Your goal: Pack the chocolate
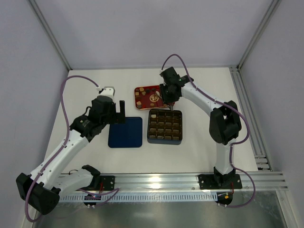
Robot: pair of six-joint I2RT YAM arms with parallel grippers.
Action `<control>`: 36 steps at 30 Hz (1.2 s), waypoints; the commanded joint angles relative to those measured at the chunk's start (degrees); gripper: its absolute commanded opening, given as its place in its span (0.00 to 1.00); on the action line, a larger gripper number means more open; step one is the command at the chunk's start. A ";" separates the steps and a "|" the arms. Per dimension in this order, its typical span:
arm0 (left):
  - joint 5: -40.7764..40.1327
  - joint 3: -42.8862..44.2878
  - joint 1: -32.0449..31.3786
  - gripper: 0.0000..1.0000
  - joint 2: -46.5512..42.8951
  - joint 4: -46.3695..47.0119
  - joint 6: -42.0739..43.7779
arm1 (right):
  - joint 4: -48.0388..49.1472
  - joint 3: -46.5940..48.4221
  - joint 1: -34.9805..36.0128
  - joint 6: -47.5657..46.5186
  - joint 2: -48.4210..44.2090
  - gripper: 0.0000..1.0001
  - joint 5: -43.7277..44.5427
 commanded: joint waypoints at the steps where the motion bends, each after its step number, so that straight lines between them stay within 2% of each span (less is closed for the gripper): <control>1: -0.56 0.57 -0.08 1.00 -0.05 0.17 0.10 | 0.31 2.60 -0.13 -0.71 -0.84 0.41 0.58; 6: -0.56 0.66 -0.08 1.00 -0.05 0.17 0.10 | 0.04 2.86 -0.13 -0.88 -0.66 0.33 0.40; 12: -0.47 0.66 -0.08 1.00 -0.14 0.17 0.10 | -0.57 3.56 -0.13 -0.88 -1.45 0.29 0.66; 36: -0.65 0.66 -0.17 1.00 -0.32 0.17 0.10 | -0.66 1.98 -1.45 -0.09 -7.87 0.29 -0.13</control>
